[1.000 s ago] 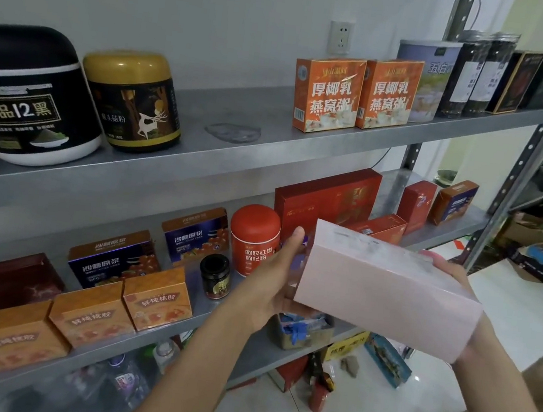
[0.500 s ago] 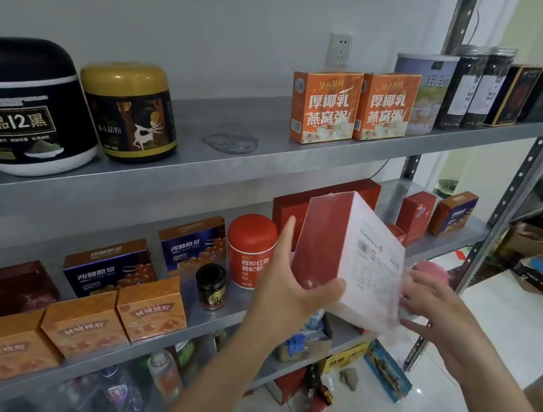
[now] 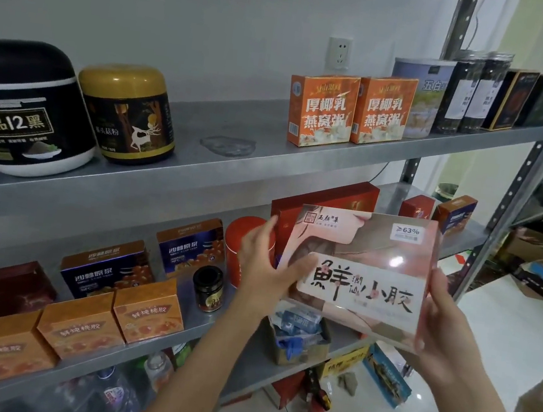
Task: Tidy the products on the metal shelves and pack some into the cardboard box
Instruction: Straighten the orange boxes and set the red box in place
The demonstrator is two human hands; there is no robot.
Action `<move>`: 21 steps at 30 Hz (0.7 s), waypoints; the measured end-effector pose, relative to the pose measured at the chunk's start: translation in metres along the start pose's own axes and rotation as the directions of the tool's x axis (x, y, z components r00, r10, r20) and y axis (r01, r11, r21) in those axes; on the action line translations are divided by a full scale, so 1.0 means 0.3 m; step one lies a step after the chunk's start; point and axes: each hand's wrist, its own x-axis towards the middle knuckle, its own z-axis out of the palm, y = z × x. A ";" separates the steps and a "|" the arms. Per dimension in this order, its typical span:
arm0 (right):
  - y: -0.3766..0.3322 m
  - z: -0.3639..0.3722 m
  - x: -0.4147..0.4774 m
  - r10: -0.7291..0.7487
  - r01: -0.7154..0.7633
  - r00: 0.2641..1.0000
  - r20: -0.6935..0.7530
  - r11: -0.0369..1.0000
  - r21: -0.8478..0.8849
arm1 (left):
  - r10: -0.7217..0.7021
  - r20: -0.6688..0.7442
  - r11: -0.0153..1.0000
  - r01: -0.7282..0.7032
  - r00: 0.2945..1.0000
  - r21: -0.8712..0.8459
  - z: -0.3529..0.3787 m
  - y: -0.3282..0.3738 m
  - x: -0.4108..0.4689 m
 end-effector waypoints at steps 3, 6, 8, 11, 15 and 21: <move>0.025 -0.063 -0.007 -0.116 0.115 0.991 -0.061 0.993 -0.024 | -0.149 0.294 0.937 0.230 0.944 -0.264 -0.027 -0.020 0.002; 0.015 0.003 0.003 -0.031 0.029 0.986 -0.164 0.999 -0.015 | -0.066 0.298 0.930 0.167 0.952 -0.328 -0.005 -0.039 -0.025; 0.005 0.028 0.014 -0.194 0.141 0.945 -0.265 0.968 -0.207 | -0.024 0.228 0.939 0.100 0.973 -0.329 0.019 -0.041 -0.028; -0.001 0.058 0.020 -0.293 0.131 0.881 -0.372 0.905 -0.404 | 0.083 0.134 0.959 -0.043 0.988 -0.279 0.038 -0.016 -0.035; -0.011 0.106 0.013 -0.319 0.151 0.911 -0.262 0.848 -0.508 | 0.252 0.030 0.945 -0.240 0.967 -0.223 0.025 0.038 -0.054; -0.031 0.178 0.052 -0.453 0.297 0.888 -0.078 0.694 -0.655 | 0.385 -0.120 0.923 -0.382 0.915 0.051 -0.066 0.076 -0.061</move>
